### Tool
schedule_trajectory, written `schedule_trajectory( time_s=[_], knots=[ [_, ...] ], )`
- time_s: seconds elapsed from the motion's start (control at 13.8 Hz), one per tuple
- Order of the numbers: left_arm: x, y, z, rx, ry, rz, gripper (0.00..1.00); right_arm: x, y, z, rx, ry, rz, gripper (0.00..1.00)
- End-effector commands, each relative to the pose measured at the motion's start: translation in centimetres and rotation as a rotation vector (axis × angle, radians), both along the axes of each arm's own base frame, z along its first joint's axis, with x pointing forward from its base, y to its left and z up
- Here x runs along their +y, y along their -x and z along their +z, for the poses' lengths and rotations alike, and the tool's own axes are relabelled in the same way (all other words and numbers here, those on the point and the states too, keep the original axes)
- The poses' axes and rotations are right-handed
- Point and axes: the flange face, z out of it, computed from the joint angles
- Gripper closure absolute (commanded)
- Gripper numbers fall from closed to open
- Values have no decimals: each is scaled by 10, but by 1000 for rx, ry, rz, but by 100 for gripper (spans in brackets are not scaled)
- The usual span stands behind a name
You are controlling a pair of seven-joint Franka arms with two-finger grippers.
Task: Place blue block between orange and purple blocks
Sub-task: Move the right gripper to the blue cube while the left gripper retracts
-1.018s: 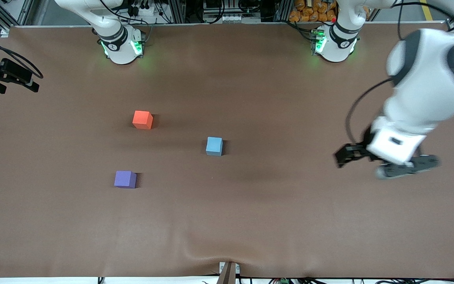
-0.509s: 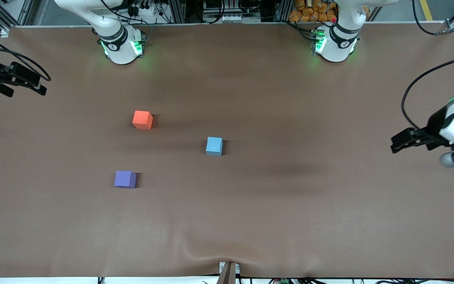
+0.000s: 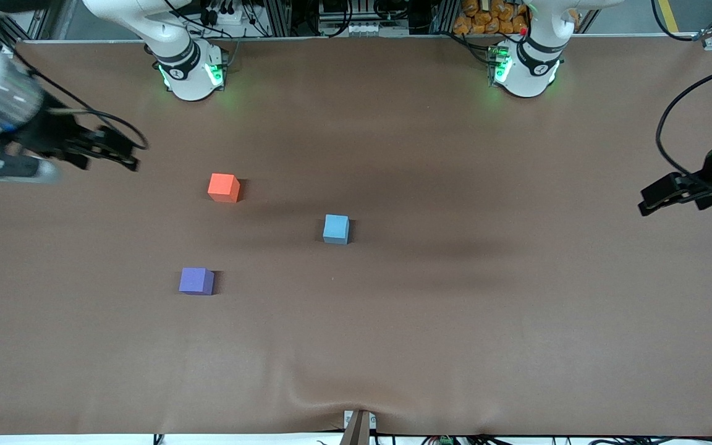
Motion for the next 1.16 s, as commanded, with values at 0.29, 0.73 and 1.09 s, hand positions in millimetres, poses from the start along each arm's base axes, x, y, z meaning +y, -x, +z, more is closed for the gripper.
schedule_trajectory(
  time_s=[0.29,0.73,1.09],
  knots=[
    [14,20,7,10,-1,9,0,136,-15,-99,67,49,86,0],
    [13,47,13,37,3,7,0,239,-4,-230,137,104,216,0],
    [6,58,15,17,0,-2,0,294,3,-322,54,94,164,0]
  ],
)
